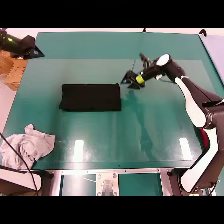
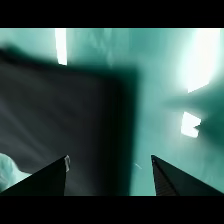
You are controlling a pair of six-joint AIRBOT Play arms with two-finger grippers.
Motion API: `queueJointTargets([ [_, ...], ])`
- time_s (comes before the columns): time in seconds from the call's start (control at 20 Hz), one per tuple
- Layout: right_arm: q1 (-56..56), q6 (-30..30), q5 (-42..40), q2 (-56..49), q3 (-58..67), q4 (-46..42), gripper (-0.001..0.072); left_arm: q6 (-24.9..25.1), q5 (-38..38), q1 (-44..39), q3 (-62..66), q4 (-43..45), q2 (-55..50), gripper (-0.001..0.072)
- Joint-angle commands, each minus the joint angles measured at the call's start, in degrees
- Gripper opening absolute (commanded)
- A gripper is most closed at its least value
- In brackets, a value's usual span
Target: Fold the shirts.
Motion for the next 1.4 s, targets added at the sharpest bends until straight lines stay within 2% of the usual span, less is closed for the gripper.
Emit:
queueJointTargets([
  [0.0,0.35,-2.62,-2.73,0.13,-8.72,5.33,0.0593,-1.31,-0.63,0.02,-0.02,5.84,0.02,0.0021],
  [0.2,6.12,-4.0,-8.41,-0.63,-10.21,11.3,0.0592,-2.38,-0.66,0.02,-0.02,5.79,0.02,0.0022],
  [0.25,7.23,-4.0,-9.84,-0.63,-10.05,12.61,0.0572,-2.49,-0.74,0.02,-0.02,5.79,0.02,0.0022],
  [0.3,8.17,-4.04,-10.86,-0.61,-9.86,14.16,0.0414,-2.69,-0.9,0.02,-0.02,5.77,0.04,0.0021],
  [0.35,8.72,-4.7,-11.13,-0.61,-9.35,15.15,0.0223,-2.8,-1.27,0.02,-0.02,5.79,0.02,0.0021],
  [0.4,8.98,-4.87,-10.91,-0.57,-8.66,15.65,0.0188,-2.8,-1.46,0.02,-0.02,5.79,0.02,0.0021],
  [0.45,8.96,-4.9,-9.51,-0.57,-7.23,15.58,0.009,-2.8,-1.64,0.02,-0.02,5.79,0.02,0.0022],
  [0.5,8.59,-4.87,-7.72,-0.44,-5.46,15.56,0.0025,-2.8,-1.66,0.02,-0.02,5.79,0.02,0.0021],
  [0.7,2.51,-4.37,-3.48,4.31,-0.2,15.15,0.0018,-2.8,-1.66,0.02,-0.02,5.79,0.02,0.0021],
  [0.85,-7.13,-2.73,-0.13,13.16,0.2,13.0,0.0018,-2.78,-1.75,0.02,-0.02,5.79,0.02,0.0022],
  [1.1,-27.43,2.67,7.89,27.17,0.2,4.74,0.0018,-2.8,-1.75,0.02,-0.02,5.79,0.02,0.0021],
  [1.35,-49.46,4.7,13.33,33.29,0.33,1.16,0.0018,-2.82,-1.99,0.02,-0.02,5.77,0.02,0.0021],
])
